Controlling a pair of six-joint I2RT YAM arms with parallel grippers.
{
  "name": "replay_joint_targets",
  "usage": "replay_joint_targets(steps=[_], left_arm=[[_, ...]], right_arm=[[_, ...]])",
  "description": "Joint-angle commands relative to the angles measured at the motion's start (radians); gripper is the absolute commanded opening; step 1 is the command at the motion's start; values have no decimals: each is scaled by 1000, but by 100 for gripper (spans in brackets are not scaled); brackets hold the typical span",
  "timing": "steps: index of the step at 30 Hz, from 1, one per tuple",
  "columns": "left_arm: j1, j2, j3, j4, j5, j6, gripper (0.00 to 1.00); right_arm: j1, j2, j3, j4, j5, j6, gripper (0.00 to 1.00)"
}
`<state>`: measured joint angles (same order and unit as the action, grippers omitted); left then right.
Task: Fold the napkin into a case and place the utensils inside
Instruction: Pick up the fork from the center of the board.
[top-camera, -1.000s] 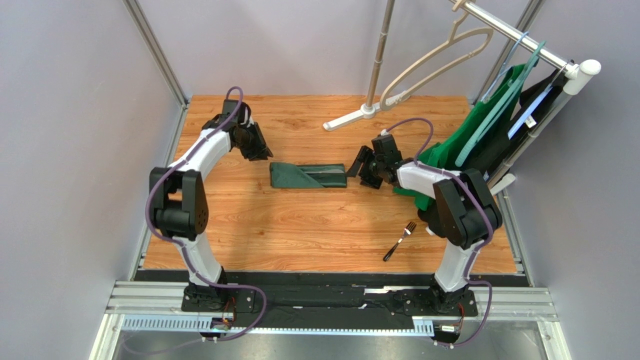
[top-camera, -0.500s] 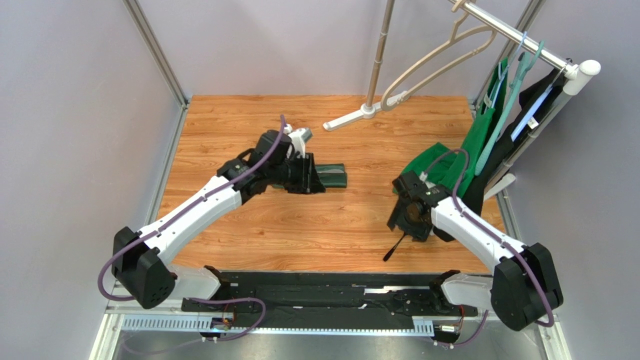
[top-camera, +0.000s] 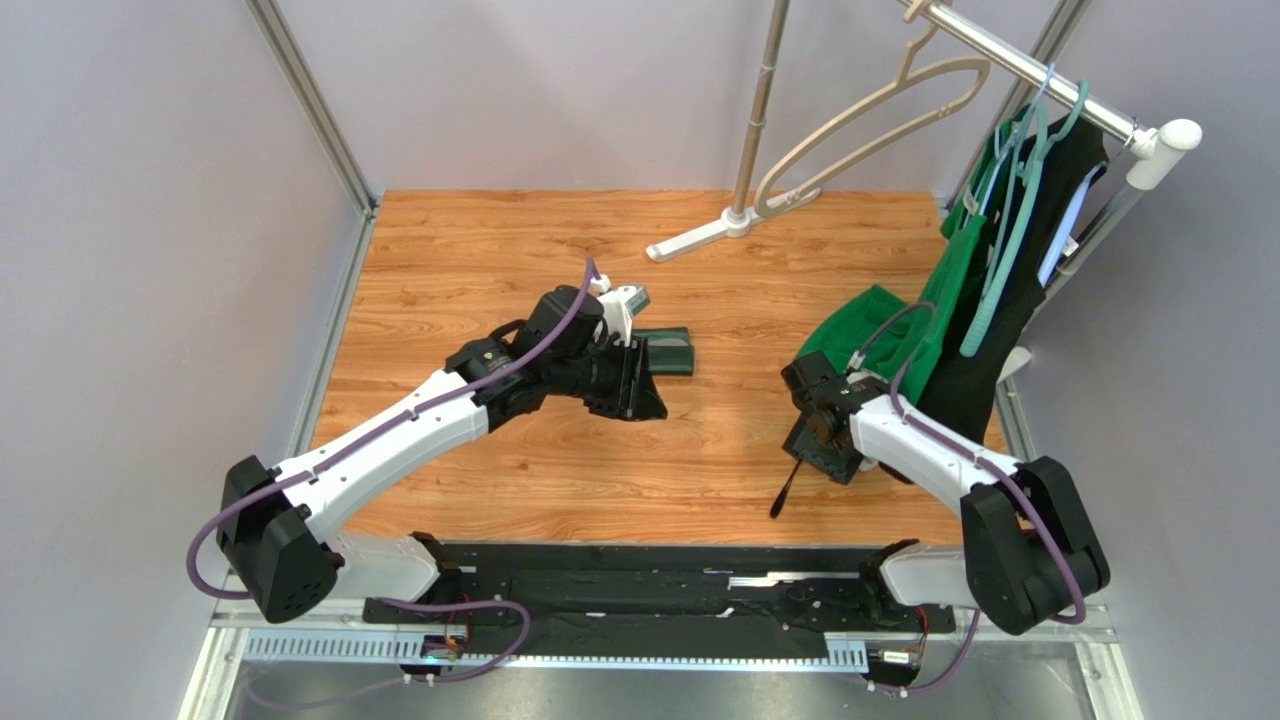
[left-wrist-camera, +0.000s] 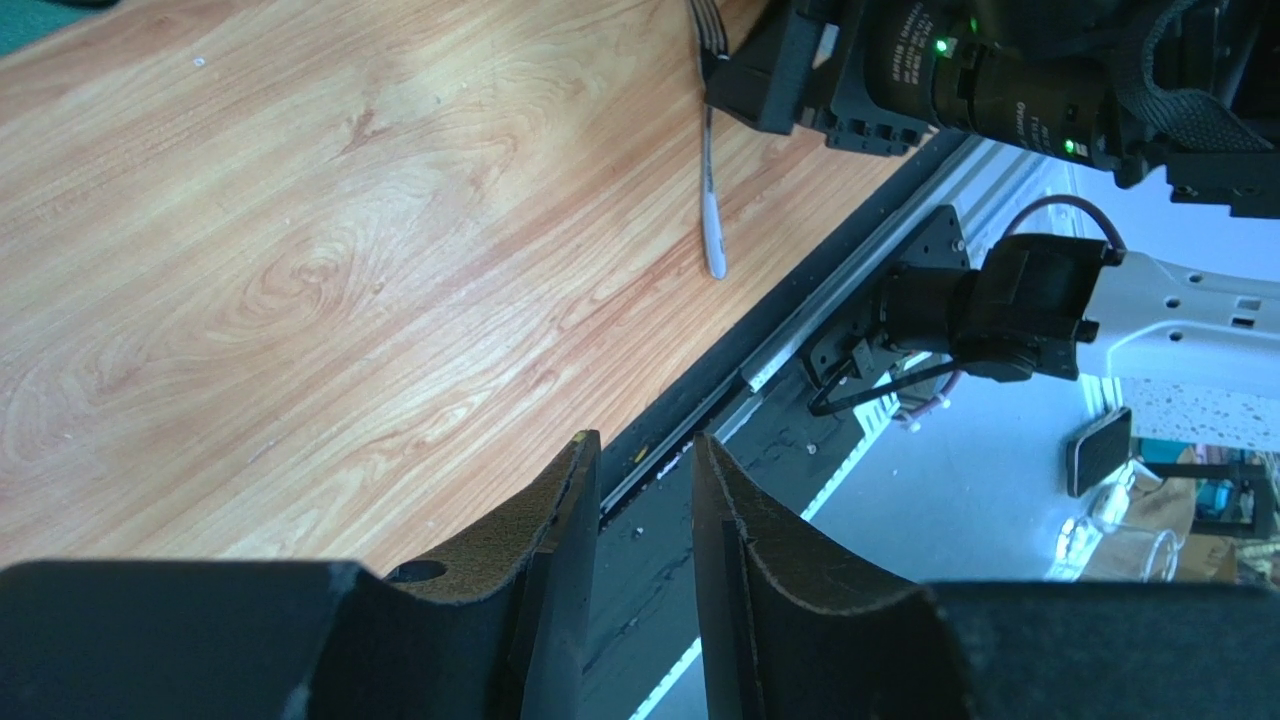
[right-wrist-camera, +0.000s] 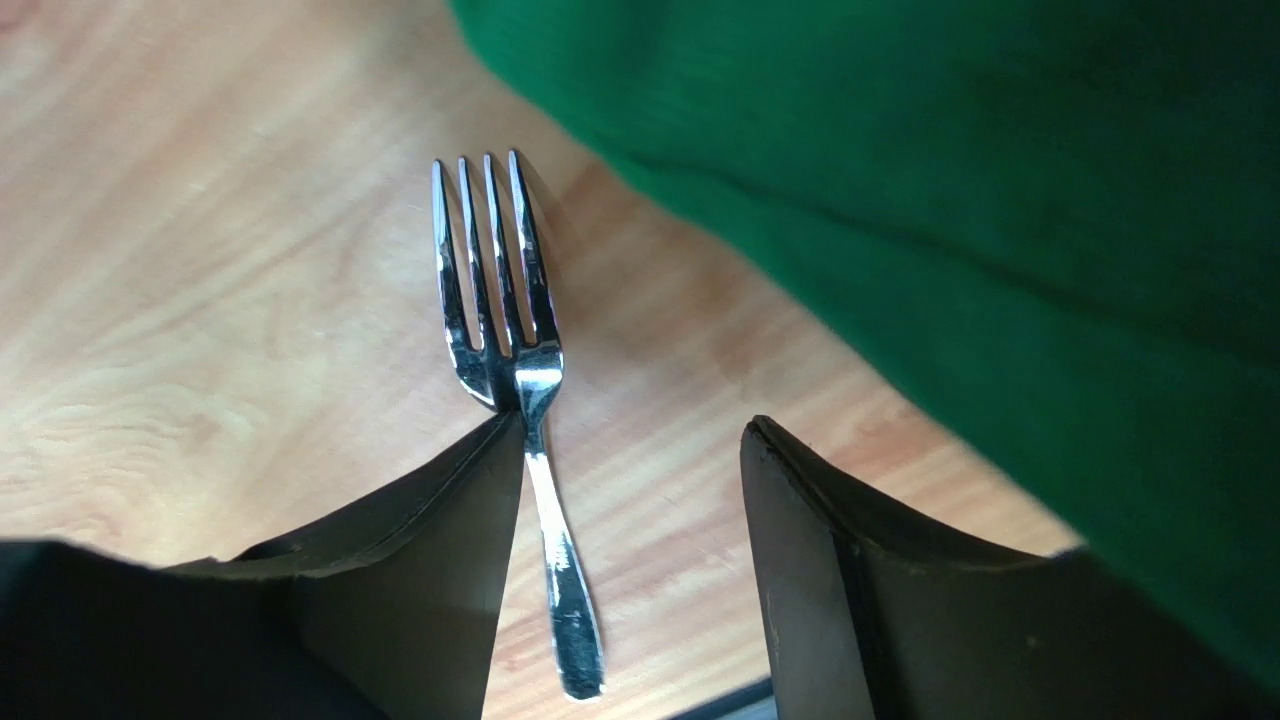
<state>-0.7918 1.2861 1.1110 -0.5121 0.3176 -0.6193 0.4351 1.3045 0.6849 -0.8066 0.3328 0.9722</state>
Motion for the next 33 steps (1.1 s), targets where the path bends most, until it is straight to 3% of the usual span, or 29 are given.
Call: replay_joint_targets(steps=[1,5,12,13,14,16,17,21,23,24,25,27,28,29,33], left_arm=[[-6,1,4,35,28,9,37],[-4,-1,7,12,17,26,37],[-4,-19,-8,10,4,27,37],[-3,-13,-8,9,9,24,36],[-3,-11,-4,11,14,26,36],[-3,1,-5,-3,21,32,36],[2,7,-2,-14,17,38,36],[46,7,-57,33,87,46,37],[110,-13,-124,90,139,23,43],[136,-17,-149,178,250,9,51],[161,-13,-189,228,312,-28,65],[216,-1,-197,276,404,-39,66],[224,11,-183,276,416,-19,66],[232,16,-177,270,440,-8,66],[288,28,-181,351,535,-45,69]], right_arm=[[-2,48,-30,156,-18,19,58],[-1,102,-53,230,-51,10,53],[42,136,-27,288,-69,-53,55],[42,150,-19,311,-86,-75,50],[44,165,-15,323,-93,-79,29],[51,199,-1,349,-80,-101,5],[68,203,36,350,-65,-137,0],[125,178,142,348,-46,-217,0],[143,107,162,417,-124,-225,0],[143,83,154,456,-220,-213,0],[143,22,137,577,-272,-201,0],[143,-36,46,757,-433,-141,0],[145,-56,18,970,-480,-124,0],[145,-65,-4,1054,-520,-115,0],[148,-25,-83,1460,-691,-25,0]])
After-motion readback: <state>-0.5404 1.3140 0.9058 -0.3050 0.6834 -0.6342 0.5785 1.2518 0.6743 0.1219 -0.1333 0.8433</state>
